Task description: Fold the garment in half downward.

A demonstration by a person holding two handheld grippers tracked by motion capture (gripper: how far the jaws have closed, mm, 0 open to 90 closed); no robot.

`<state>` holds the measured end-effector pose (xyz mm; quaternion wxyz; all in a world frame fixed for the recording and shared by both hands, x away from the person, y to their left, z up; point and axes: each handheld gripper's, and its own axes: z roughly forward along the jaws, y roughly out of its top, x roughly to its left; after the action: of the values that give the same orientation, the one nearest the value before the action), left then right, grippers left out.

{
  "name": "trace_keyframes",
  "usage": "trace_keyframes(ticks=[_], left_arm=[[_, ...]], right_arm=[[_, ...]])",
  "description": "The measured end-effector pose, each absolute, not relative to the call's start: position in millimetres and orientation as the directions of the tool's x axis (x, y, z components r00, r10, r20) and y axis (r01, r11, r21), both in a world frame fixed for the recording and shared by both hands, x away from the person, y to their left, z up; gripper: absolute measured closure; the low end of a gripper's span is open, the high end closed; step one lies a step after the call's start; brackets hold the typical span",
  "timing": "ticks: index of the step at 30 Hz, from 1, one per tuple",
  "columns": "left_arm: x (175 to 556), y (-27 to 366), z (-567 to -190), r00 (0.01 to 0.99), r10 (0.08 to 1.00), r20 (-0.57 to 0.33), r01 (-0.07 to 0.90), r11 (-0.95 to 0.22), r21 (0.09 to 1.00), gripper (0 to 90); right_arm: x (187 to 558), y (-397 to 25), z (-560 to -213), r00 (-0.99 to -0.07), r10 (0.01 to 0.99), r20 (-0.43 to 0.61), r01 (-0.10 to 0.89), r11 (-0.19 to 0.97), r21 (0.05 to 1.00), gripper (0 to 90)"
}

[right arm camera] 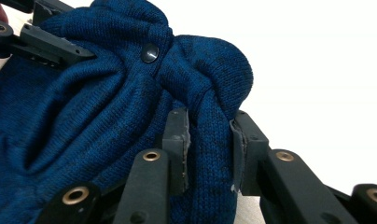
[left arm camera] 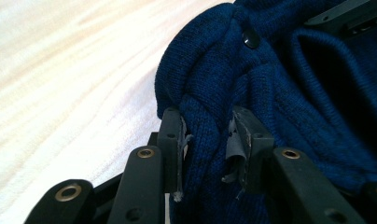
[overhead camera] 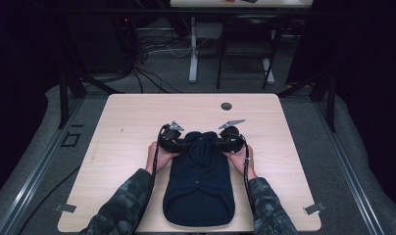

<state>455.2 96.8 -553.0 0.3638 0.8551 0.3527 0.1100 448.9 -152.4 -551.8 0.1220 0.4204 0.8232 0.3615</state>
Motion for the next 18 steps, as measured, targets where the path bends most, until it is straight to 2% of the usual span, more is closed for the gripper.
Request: trace_keyframes(ticks=[8,18], left_arm=[[447.9,100.9,-535.1,0.746,0.663,-0.059,0.493,-0.49,0.719,65.9],[438.9,107.4,-517.0,0.767,0.638,-0.065,0.462,-0.48,0.746,65.6]], right_arm=[[431.4,-153.7,-526.8,-0.646,0.762,0.038,0.517,0.401,0.756,71.0],[414.3,-153.0,-506.8,-0.675,0.737,-0.029,0.443,0.437,0.783,70.9]])
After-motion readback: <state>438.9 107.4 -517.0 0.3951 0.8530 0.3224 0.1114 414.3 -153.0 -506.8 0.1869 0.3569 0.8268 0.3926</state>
